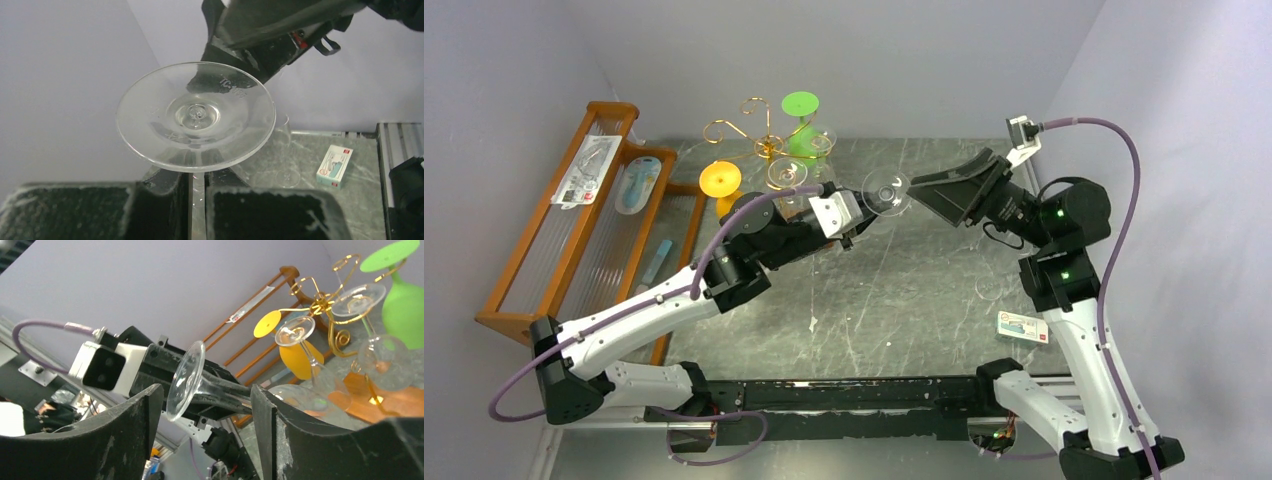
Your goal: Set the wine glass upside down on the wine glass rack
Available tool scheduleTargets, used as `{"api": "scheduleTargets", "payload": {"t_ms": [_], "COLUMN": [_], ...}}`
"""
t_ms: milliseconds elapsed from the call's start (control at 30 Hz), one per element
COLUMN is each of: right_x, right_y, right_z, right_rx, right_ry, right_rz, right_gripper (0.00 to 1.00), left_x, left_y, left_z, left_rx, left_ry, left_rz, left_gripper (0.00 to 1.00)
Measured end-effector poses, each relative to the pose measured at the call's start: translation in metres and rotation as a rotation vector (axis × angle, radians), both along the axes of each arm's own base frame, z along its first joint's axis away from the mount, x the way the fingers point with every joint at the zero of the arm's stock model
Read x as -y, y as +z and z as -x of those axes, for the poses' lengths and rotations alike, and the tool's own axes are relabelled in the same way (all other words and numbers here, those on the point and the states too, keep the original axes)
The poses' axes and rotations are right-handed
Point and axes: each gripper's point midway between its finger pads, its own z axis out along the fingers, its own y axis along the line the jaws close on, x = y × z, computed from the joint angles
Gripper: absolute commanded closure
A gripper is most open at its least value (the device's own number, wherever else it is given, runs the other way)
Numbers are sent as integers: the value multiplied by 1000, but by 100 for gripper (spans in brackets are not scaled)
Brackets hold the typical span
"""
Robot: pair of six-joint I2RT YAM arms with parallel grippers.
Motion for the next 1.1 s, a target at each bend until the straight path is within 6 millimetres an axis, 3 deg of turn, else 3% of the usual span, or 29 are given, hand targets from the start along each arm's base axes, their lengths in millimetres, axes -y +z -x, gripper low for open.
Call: {"api": "scheduleTargets", "payload": {"t_ms": [167,300,400,533,600,667,733,767,800,867,967,1100], "right_x": [-4,-11,-20,-32,-32,-32,-32,-32,-32,-31,-30,-25], "right_y": [-17,-30,-35,-41,-41,-37,-34,-34,-37,-45,-60,-68], "right_z": [-16,-21,-19,-14,-14,-13,-11,-11,-11,-13,-21,-32], "right_rx": [-118,-185,-214,-235,-250,-249,-249,-250,-253,-276,-319,-338], "right_ry": [-14,-6,19,62,62,63,60,54,45,27,-10,-81], "right_rz": [21,47,74,102,95,81,71,66,67,67,68,63], "right_gripper": [44,58,70,100,100,100,100,100,100,100,100,100], "left_x": [3,6,9,10,10,9,9,8,7,5,-4,-22], "left_y": [-11,-25,-36,-49,-46,-43,-41,-41,-42,-45,-49,-38], "left_z": [-1,-4,-5,-8,-8,-7,-5,-4,-4,-2,5,13], "left_rx": [41,50,54,58,60,56,46,41,32,-2,-100,-271], "left_ry": [-3,-2,-9,-3,-3,-5,-9,-10,-7,-10,-12,6], "left_rz": [-63,-115,-159,-208,-200,-186,-176,-175,-175,-165,-126,-41], "left_gripper": [95,95,95,95,95,82,54,35,26,15,8,5]}}
